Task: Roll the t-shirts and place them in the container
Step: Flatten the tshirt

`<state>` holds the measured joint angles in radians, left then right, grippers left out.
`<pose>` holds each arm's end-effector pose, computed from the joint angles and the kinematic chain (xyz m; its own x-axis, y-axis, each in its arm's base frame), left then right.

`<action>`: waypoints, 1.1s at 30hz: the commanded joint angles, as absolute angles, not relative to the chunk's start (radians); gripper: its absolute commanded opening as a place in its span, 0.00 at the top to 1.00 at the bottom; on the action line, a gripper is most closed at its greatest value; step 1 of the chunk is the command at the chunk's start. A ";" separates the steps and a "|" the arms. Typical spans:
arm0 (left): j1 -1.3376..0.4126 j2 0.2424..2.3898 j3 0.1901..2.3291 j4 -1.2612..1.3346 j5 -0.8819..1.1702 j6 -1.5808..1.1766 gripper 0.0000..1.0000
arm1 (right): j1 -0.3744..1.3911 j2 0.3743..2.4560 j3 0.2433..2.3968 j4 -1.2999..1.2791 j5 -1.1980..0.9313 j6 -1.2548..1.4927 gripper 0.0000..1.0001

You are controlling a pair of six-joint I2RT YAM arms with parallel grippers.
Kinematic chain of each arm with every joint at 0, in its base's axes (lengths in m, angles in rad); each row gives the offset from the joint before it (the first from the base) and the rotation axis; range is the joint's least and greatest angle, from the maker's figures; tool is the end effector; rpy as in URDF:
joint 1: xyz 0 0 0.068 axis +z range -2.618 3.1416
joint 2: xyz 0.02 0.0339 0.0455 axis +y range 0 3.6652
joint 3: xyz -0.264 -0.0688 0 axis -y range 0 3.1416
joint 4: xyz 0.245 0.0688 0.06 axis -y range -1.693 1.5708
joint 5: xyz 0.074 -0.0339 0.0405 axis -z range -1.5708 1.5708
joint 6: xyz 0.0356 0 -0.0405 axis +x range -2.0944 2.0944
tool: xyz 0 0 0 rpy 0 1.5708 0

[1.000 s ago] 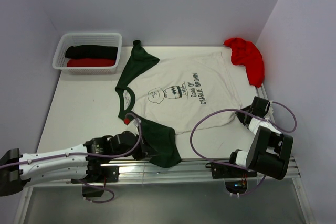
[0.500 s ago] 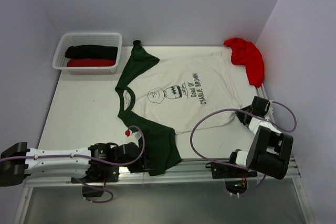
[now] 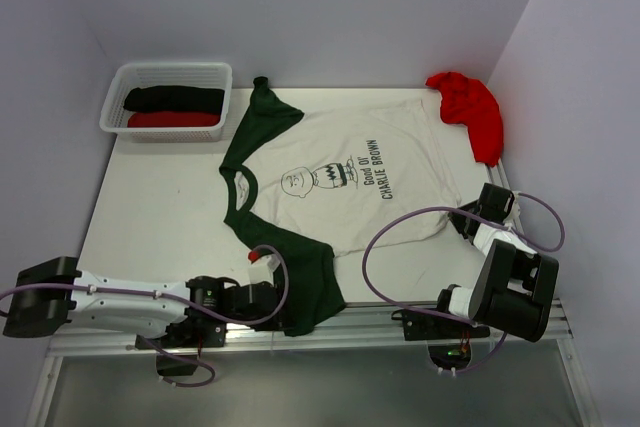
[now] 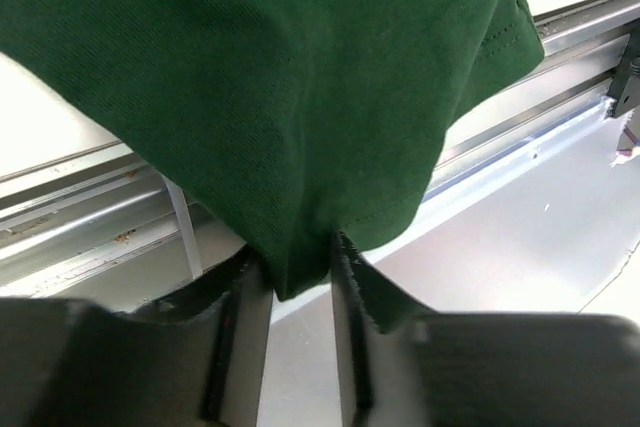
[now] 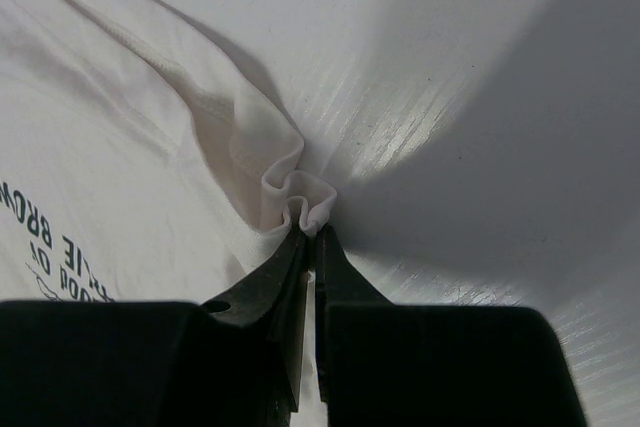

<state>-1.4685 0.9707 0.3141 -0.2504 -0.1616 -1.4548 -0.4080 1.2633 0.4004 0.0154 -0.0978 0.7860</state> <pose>0.0229 -0.1674 0.1434 -0.9745 -0.1074 -0.1972 0.0326 0.8014 -0.5973 0.2009 -0.0831 0.1360 -0.2488 0.8747 -0.4159 0.7240 0.4533 0.5200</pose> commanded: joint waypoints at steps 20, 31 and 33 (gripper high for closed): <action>-1.537 0.900 0.442 -0.328 -0.152 -1.720 1.00 | -0.391 1.345 0.446 -0.103 -0.069 0.798 1.00; -1.537 0.767 0.561 -0.636 -0.304 -1.847 1.00 | -0.385 1.296 0.474 -0.159 -0.017 0.793 1.00; -1.537 0.747 0.577 -0.656 -0.331 -1.855 1.00 | -0.376 1.302 0.491 -0.195 -0.002 0.790 1.00</action>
